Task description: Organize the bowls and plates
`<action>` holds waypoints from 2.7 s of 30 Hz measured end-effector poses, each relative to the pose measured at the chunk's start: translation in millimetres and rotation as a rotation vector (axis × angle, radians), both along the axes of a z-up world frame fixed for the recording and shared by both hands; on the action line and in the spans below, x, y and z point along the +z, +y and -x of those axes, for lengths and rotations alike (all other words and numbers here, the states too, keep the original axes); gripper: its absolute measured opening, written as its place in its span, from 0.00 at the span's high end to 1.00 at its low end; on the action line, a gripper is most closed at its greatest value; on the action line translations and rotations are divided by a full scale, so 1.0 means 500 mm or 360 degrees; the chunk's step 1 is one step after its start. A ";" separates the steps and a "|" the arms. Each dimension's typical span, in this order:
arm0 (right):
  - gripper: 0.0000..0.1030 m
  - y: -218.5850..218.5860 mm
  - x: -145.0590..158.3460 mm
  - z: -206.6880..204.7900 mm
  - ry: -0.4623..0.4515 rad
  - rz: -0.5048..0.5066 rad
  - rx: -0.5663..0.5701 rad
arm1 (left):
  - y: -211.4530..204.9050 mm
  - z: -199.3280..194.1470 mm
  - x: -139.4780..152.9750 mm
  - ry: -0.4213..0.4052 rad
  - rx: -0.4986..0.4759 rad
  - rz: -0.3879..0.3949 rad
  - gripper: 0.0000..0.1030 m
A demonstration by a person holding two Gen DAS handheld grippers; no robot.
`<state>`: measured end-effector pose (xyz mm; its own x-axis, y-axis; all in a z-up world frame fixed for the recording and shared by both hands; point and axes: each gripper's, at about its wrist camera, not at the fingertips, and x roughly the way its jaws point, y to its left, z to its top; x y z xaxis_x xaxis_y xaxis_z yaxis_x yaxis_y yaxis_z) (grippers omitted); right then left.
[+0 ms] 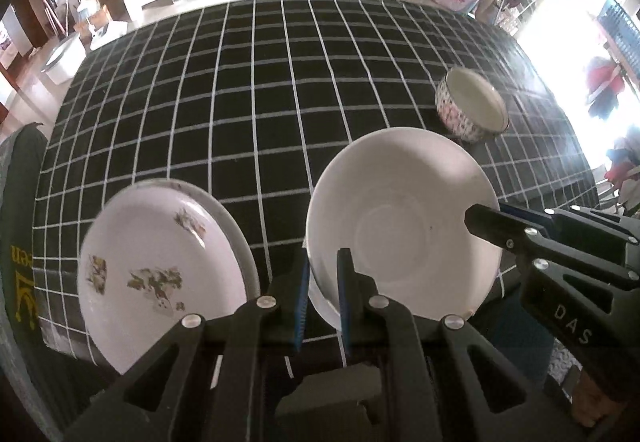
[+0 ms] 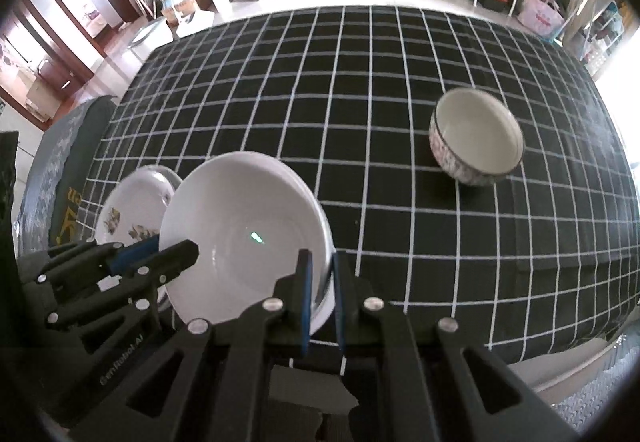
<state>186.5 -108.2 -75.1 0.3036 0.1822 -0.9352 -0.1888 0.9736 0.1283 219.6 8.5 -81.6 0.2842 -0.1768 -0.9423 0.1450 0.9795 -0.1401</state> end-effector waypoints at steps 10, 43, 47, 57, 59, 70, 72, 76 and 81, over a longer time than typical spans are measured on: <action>0.87 -0.001 -0.058 -0.002 0.0092 0.0014 -0.0002 | -0.001 0.000 -0.048 0.0075 -0.0009 -0.0017 0.90; 0.87 -0.018 -0.029 0.004 0.0037 -0.0048 0.0022 | 0.006 -0.003 0.003 -0.0026 0.0001 -0.0021 0.90; 0.87 -0.051 0.010 -0.002 -0.0037 -0.0068 -0.0003 | -0.018 -0.010 0.044 -0.0083 -0.0042 -0.0006 0.90; 0.87 -0.181 0.069 -0.046 -0.0132 -0.0074 -0.0152 | -0.145 -0.062 0.126 -0.0195 -0.0193 0.0009 0.90; 0.87 -0.207 0.074 -0.060 -0.0132 -0.0082 -0.0182 | -0.172 -0.085 0.134 -0.0198 -0.0190 0.0005 0.90; 0.87 -0.323 0.043 -0.176 -0.0014 -0.0103 -0.0295 | -0.311 -0.196 0.097 -0.0080 -0.0226 0.0071 0.90; 0.87 -0.338 0.025 -0.199 0.0019 -0.0109 -0.0307 | -0.329 -0.218 0.079 -0.0041 -0.0216 0.0078 0.90; 0.87 -0.356 -0.018 -0.243 0.0098 -0.0166 -0.0328 | -0.345 -0.273 0.015 0.0106 -0.0170 0.0138 0.87; 0.87 -0.369 -0.067 -0.284 0.0174 -0.0192 -0.0351 | -0.354 -0.321 -0.034 0.0163 -0.0122 0.0115 0.87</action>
<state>328.3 -292.5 -108.8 0.2469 0.2349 -0.9401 0.0471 0.9661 0.2538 380.0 -168.6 -98.6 0.1705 -0.2629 -0.9497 0.2003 0.9529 -0.2278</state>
